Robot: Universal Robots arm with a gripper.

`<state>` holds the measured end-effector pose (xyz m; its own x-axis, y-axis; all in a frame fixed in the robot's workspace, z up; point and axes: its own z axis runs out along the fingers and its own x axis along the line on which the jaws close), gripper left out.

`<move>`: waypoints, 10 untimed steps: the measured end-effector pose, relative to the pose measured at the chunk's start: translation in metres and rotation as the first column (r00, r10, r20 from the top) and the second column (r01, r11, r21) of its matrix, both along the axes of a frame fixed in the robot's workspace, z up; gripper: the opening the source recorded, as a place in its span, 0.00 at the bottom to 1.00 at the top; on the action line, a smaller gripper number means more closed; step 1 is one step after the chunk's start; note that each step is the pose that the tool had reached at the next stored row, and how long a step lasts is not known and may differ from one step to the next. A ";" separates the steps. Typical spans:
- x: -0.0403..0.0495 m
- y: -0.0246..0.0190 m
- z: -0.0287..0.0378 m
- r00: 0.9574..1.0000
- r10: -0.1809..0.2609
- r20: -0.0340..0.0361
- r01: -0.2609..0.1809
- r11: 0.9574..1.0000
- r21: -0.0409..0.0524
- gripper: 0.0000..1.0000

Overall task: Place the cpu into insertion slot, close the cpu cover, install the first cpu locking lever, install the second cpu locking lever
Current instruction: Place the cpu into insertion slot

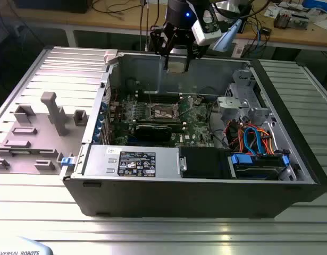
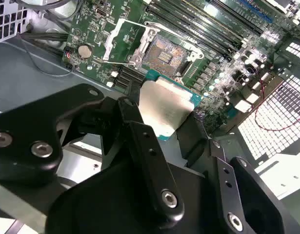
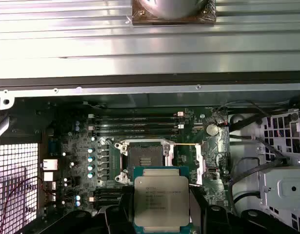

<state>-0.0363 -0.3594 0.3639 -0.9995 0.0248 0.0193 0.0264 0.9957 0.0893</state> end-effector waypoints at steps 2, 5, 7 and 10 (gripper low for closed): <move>0.0000 0.0000 0.0000 1.000 0.000 0.000 0.000 1.000 0.000 0.54; 0.0000 0.0000 0.0000 1.000 -0.002 0.000 0.002 1.000 0.000 0.54; 0.0000 0.0000 -0.0002 1.000 -0.011 0.000 0.011 1.000 0.000 0.54; 0.0000 0.0000 -0.0011 0.998 -0.057 0.000 0.057 0.998 0.000 0.54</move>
<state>-0.0363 -0.3595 0.3629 -0.9964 0.0820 0.0194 0.0834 0.9925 0.0892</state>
